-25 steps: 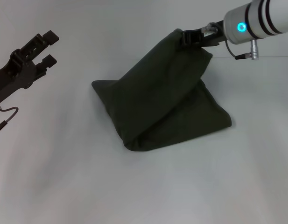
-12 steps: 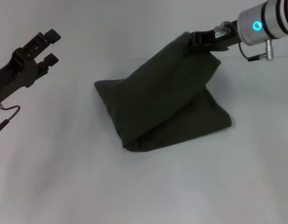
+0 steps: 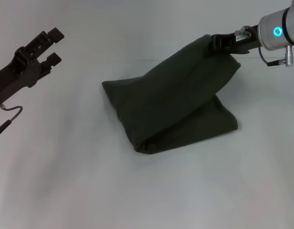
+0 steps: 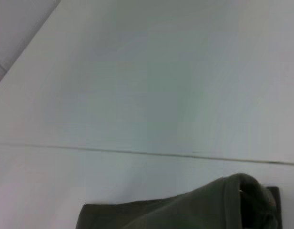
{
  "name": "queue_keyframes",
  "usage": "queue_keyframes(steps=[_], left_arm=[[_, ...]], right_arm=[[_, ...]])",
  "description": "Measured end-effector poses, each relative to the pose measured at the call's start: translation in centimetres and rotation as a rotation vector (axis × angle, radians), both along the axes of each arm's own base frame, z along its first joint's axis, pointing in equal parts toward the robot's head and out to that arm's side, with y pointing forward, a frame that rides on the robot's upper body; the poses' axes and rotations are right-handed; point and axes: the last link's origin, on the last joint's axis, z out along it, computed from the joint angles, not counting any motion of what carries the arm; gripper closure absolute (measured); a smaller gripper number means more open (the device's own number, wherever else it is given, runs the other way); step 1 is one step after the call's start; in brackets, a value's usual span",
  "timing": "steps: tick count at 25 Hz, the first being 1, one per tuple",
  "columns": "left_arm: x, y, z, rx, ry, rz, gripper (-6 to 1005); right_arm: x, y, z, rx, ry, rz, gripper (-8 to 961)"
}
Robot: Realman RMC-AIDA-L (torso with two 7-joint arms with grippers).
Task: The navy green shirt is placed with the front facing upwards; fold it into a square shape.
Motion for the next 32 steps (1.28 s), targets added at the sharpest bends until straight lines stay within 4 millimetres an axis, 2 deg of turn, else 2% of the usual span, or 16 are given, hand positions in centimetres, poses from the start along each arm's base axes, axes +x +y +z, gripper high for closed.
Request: queue_keyframes(steps=[9, 17, 24, 32], left_arm=[[0.0, 0.0, -0.1, 0.0, -0.002, 0.002, 53], [-0.2, -0.1, -0.1, 0.001, -0.003, 0.007, 54], [-0.1, 0.0, 0.0, 0.003, -0.001, 0.004, 53], [0.0, -0.1, -0.1, 0.0, -0.003, -0.005, 53]], right_arm=[[-0.5, 0.5, -0.7, 0.018, -0.016, 0.029, 891], [1.7, -0.4, -2.1, -0.032, -0.043, -0.074, 891], [3.0, -1.1, -1.9, -0.066, -0.065, -0.15, 891], [3.2, -1.6, -0.1, -0.089, 0.023, -0.194, 882]])
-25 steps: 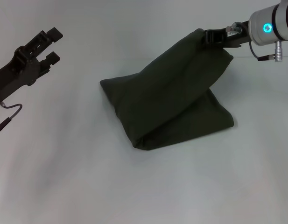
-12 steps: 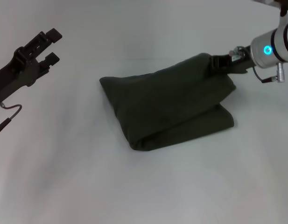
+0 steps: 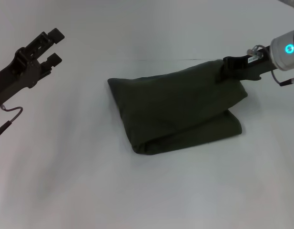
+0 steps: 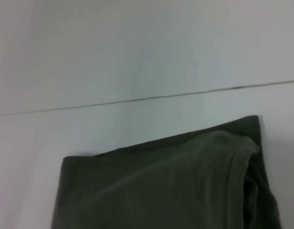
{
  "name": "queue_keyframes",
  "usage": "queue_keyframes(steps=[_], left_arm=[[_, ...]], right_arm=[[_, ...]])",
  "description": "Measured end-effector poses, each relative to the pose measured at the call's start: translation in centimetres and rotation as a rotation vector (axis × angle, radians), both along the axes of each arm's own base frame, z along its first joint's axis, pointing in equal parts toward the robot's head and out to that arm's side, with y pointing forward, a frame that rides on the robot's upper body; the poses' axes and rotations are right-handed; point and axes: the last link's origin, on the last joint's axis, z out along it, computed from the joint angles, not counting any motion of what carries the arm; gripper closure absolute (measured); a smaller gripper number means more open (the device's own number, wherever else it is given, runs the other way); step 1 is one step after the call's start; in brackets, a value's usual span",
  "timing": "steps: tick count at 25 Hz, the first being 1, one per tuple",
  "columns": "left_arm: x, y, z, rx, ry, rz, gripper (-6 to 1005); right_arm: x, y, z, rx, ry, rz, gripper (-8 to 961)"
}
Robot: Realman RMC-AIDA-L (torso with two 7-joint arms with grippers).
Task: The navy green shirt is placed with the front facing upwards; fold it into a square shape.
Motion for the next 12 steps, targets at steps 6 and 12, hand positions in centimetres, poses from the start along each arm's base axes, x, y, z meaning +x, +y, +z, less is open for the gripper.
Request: queue_keyframes(steps=[6, 12], left_arm=[[-0.01, -0.12, -0.08, -0.002, -0.003, -0.002, 54], [0.03, -0.22, -0.16, -0.007, -0.004, -0.007, 54]], right_arm=[[0.35, -0.44, 0.61, -0.014, 0.052, -0.038, 860], [0.91, -0.93, 1.06, -0.025, 0.079, -0.063, 837]])
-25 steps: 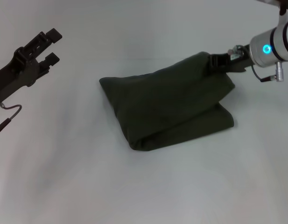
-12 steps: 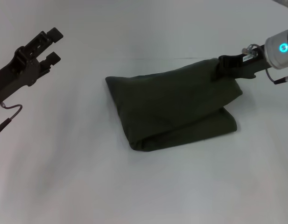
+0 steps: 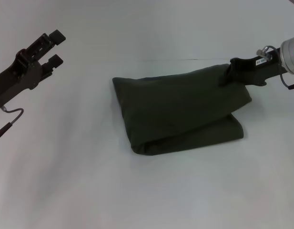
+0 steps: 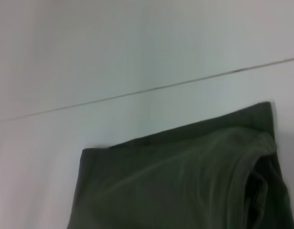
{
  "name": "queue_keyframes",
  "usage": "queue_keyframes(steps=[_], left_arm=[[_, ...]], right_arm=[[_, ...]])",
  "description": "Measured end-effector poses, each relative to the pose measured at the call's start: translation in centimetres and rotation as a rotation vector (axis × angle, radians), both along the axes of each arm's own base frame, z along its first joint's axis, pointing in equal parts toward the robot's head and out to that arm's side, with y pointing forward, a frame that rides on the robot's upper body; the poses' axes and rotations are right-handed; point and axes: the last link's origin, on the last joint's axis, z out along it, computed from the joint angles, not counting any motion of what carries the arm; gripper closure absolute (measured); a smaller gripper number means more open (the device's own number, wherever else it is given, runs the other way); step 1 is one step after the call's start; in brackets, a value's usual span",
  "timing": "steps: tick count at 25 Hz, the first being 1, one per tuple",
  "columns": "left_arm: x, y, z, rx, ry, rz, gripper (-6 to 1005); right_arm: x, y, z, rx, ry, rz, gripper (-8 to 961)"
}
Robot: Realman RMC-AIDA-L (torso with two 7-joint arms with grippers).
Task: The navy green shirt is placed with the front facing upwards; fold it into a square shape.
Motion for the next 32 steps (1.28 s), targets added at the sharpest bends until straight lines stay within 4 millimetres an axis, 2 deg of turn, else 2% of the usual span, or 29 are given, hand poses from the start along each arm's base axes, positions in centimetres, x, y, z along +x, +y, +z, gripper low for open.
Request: queue_keyframes(steps=[10, 16, 27, 32], left_arm=[[-0.1, -0.1, 0.0, -0.001, -0.003, 0.0, 53], [-0.1, -0.1, -0.1, -0.002, -0.001, 0.001, 53], [-0.2, -0.2, 0.0, -0.001, -0.003, 0.004, 53], [0.0, -0.1, -0.2, -0.005, -0.003, 0.0, 53]], right_arm=[[1.5, -0.9, -0.6, -0.012, -0.019, 0.022, 799], [2.4, -1.2, -0.2, -0.018, -0.042, 0.039, 550], [4.1, -2.8, 1.1, -0.04, -0.055, 0.084, 365], [4.2, -3.3, 1.3, -0.034, -0.025, 0.148, 368]])
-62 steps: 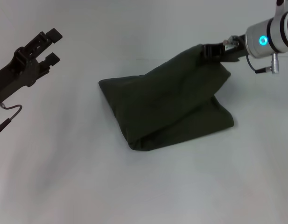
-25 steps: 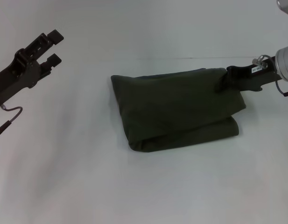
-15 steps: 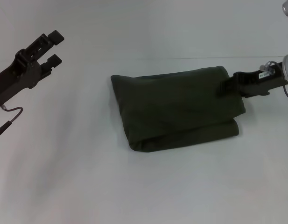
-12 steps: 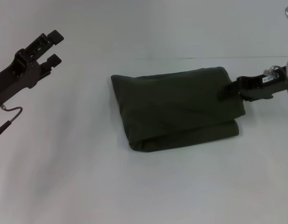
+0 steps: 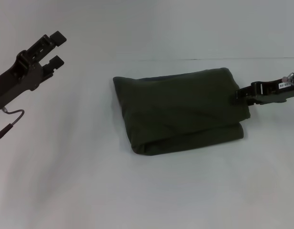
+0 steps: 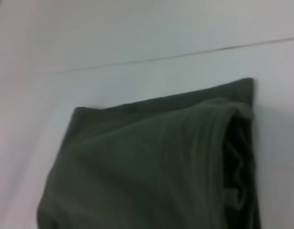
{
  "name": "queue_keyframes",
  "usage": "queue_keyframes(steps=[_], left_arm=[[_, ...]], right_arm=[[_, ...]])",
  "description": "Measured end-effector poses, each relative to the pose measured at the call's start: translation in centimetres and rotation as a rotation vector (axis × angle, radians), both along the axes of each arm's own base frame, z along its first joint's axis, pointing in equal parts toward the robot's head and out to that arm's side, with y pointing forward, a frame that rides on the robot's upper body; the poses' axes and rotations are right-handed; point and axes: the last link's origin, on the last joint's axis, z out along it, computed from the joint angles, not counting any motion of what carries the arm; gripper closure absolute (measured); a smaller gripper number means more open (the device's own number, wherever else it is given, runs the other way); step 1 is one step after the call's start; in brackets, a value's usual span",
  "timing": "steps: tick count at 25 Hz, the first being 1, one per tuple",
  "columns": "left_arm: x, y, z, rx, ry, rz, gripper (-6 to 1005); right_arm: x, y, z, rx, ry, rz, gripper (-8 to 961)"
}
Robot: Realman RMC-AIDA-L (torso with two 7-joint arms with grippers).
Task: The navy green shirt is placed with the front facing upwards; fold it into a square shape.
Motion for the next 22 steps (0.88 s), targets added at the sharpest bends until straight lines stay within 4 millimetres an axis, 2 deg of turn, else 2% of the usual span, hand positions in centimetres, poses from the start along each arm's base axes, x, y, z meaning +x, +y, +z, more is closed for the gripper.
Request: queue_keyframes(steps=[9, 17, 22], left_arm=[[0.0, 0.0, 0.0, -0.001, -0.003, -0.002, 52], [0.0, -0.1, 0.0, -0.002, -0.009, 0.002, 53], [-0.1, -0.2, -0.1, -0.003, -0.012, 0.005, 52]], right_arm=[[1.0, -0.6, -0.1, -0.013, -0.063, 0.146, 371], [0.7, -1.1, -0.9, -0.012, -0.171, 0.419, 372], [0.6, -1.3, -1.4, -0.029, -0.192, 0.477, 373]])
